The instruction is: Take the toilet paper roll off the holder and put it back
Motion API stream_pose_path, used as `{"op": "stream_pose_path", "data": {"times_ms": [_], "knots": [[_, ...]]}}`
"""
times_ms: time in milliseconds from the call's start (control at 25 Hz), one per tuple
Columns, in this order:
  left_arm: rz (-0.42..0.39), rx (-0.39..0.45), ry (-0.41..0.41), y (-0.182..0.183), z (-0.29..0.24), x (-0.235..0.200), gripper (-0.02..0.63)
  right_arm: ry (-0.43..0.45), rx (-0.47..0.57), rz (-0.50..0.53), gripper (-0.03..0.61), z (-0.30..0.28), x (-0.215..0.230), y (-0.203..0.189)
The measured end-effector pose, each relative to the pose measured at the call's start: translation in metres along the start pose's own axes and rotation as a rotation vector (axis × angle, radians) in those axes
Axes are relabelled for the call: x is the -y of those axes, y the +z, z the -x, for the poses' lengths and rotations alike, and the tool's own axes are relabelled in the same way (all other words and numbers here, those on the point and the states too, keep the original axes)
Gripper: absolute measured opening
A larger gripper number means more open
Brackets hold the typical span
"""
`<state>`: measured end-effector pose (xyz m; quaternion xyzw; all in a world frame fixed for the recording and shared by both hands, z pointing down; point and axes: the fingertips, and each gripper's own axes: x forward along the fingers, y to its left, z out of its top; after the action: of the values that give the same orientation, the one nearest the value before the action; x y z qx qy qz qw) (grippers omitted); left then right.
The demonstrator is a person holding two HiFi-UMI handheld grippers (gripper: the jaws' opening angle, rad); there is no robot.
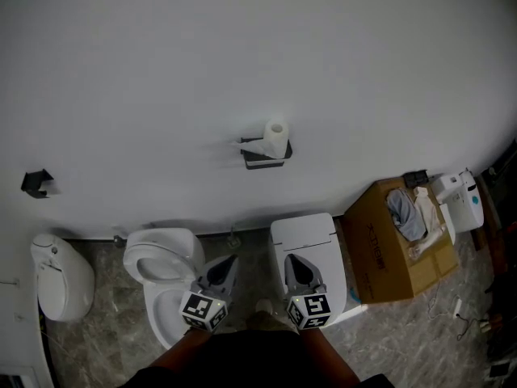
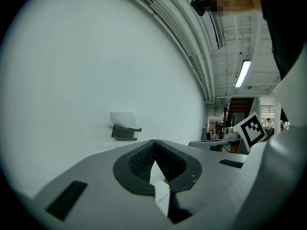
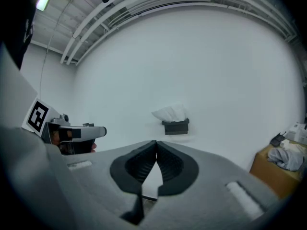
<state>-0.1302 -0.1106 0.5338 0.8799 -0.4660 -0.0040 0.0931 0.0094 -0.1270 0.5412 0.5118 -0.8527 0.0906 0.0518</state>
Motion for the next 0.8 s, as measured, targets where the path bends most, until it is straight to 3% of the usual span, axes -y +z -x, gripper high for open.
{"op": "stream_pose_path", "data": {"times_ms": [280, 480, 720, 800], "knots": [[0.036, 0.037, -0.005, 0.017, -0.082, -0.005, 0.017, 0.029, 0.002, 0.040, 0.000, -0.026, 0.043, 0.010], [-0.008, 0.064, 0.002, 0.034, -0.141, -0.020, 0.017, 0.064, -0.003, 0.058, 0.000, -0.044, 0.062, 0.015], [-0.015, 0.092, 0.068, 0.056, -0.203, -0.058, 0.020, 0.100, 0.008, 0.075, -0.002, -0.069, 0.081, 0.026], [-0.004, 0.088, 0.078, 0.062, -0.223, -0.069, 0.062, 0.106, 0.000, 0.073, -0.002, -0.076, 0.089, 0.025]]}}
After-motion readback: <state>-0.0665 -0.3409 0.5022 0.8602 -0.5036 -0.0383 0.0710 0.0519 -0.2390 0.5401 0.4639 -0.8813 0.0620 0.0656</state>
